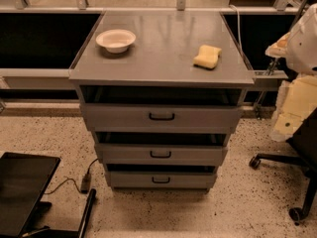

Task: Open middle drawer

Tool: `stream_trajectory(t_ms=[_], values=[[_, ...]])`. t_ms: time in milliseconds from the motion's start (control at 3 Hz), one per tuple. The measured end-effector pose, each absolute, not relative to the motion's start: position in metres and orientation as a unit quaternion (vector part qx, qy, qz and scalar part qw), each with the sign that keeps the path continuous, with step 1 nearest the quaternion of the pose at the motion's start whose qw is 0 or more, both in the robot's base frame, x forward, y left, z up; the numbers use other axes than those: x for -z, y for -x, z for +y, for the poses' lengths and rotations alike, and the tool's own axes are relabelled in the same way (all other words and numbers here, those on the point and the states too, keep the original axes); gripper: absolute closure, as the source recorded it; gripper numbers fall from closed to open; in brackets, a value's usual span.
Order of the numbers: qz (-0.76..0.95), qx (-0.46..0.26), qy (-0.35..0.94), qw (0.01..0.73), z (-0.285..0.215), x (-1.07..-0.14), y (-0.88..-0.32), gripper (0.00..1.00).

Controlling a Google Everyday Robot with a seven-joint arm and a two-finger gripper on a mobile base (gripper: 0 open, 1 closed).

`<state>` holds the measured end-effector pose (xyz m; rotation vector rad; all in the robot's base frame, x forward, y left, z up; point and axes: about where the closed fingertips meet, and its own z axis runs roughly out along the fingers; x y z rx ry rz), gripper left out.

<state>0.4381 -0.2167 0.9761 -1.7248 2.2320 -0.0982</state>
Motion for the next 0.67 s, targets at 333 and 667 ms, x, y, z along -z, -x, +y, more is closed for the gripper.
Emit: stream_trajectory(t_ms=[333, 667], values=[[0.781, 0.034, 0.603, 0.159, -0.2166, -0.9761, -0.4381, 0.00], [0.773, 0.032, 0.610, 0.172, -0.2140, -0.9748, -0.4349, 0.00]])
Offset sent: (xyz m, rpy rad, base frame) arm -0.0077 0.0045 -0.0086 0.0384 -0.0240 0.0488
